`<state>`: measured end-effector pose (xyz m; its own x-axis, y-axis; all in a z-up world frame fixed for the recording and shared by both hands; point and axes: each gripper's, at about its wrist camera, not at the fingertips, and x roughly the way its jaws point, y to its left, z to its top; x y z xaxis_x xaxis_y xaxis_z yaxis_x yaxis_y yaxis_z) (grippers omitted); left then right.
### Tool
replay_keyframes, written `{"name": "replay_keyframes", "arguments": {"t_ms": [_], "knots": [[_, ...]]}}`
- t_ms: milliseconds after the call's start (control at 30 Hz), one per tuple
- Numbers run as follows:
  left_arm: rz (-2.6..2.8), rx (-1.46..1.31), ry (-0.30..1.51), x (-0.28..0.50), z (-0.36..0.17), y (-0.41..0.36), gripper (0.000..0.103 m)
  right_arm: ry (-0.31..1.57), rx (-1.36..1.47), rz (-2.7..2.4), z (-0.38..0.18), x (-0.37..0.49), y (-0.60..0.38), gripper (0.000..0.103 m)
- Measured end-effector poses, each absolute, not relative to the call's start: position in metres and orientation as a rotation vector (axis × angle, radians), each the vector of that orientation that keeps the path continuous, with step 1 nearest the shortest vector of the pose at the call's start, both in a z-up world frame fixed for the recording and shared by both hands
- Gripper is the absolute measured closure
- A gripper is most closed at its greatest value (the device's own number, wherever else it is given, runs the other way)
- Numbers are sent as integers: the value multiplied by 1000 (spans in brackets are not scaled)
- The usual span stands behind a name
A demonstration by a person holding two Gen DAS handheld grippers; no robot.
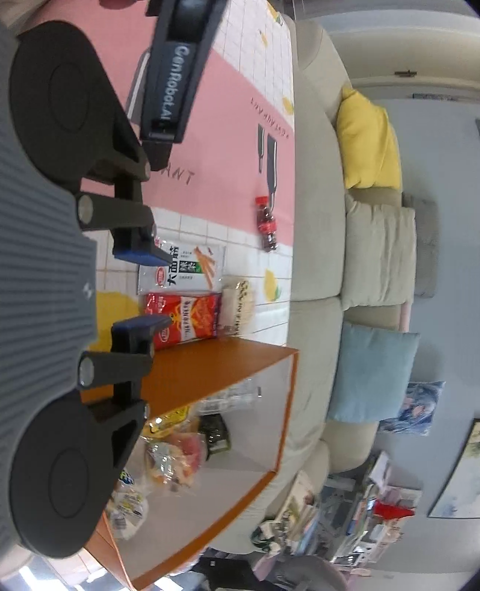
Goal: Organize snacks
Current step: 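Withdraw both tools from the box toward the remaining snacks, then grasp the white stick-snack bag with the left tool while the right tool grasps the red spicy-strip bag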
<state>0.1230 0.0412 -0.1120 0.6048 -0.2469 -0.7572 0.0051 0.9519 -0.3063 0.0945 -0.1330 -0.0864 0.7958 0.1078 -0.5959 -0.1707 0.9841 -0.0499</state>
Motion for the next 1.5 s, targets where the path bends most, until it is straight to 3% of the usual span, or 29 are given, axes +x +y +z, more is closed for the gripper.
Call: {"name": "replay_keyframes", "arguments": {"t_ms": [100, 633, 800, 933, 1033, 1167, 1200, 1400, 1500], "knots": [[-153, -305, 938, 135, -121, 41, 61, 647, -119, 140, -95, 107, -128, 81], [-213, -319, 997, 192, -152, 25, 62, 737, -244, 71, -160, 169, -116, 80], [-238, -323, 1016, 197, -160, 20, 55, 800, -172, 92, -168, 179, -123, 69], [-241, -328, 1022, 202, -165, 16, 55, 790, -171, 114, -170, 178, -122, 66], [-252, -308, 1009, 205, -166, 12, 51, 785, -145, 120, -172, 179, -124, 71], [-262, -243, 994, 205, -166, -1, 51, 771, -134, 146, -173, 178, -123, 97], [-260, -233, 992, 205, -166, -2, 56, 766, -147, 156, -174, 176, -119, 103], [-197, -220, 1006, 202, -166, 4, 102, 763, -149, 268, -172, 165, -107, 103], [-178, -252, 1021, 196, -166, 14, 103, 759, -192, 303, -171, 157, -97, 103]]}}
